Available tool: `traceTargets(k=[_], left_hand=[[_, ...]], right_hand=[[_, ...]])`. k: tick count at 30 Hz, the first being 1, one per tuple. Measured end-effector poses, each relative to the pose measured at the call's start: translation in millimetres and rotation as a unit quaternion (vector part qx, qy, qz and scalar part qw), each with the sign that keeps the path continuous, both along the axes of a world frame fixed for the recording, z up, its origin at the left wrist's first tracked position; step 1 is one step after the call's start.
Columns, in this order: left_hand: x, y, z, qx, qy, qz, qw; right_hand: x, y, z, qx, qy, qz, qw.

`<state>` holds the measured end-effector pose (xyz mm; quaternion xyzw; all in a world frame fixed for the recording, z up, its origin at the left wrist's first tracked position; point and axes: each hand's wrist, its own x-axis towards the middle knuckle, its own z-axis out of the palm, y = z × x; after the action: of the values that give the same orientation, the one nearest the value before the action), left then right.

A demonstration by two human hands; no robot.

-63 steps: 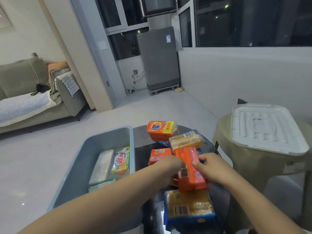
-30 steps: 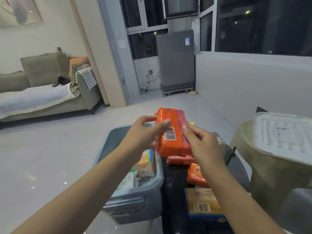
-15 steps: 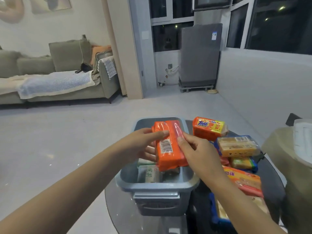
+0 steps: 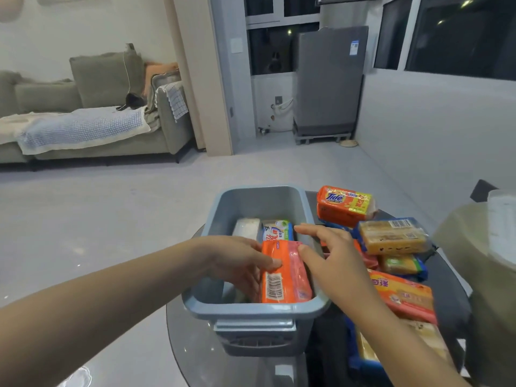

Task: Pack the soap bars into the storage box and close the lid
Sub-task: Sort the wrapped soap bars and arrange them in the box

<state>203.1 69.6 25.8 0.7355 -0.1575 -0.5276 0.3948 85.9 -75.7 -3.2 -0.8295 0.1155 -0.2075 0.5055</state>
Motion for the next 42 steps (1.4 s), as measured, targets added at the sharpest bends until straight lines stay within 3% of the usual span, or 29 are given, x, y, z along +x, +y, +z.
traceTargets(k=[11, 15, 23, 27, 33, 42], left_hand=[[4, -26, -11, 0.120, 0.009, -0.002, 0.993], [8, -22, -6, 0.122, -0.039, 0.041, 0.991], [21, -7, 4, 0.095, -0.118, 0.126, 0.980], [29, -22, -2, 0.034, -0.157, 0.244, 0.956], [35, -45, -12, -0.034, -0.121, 0.384, 0.915], [20, -36, -18, -0.044, -0.137, 0.357, 0.923]], right_hand=[[0, -1, 0, 0.015, -0.012, 0.005, 1.000], [-1, -4, 0, 0.022, -0.008, 0.010, 1.000], [1, -5, -4, 0.004, -0.008, -0.002, 1.000], [1, -3, -5, -0.004, -0.015, -0.004, 1.000], [2, -5, -6, -0.009, -0.012, -0.008, 1.000], [0, -4, -7, 0.001, -0.014, 0.010, 1.000]])
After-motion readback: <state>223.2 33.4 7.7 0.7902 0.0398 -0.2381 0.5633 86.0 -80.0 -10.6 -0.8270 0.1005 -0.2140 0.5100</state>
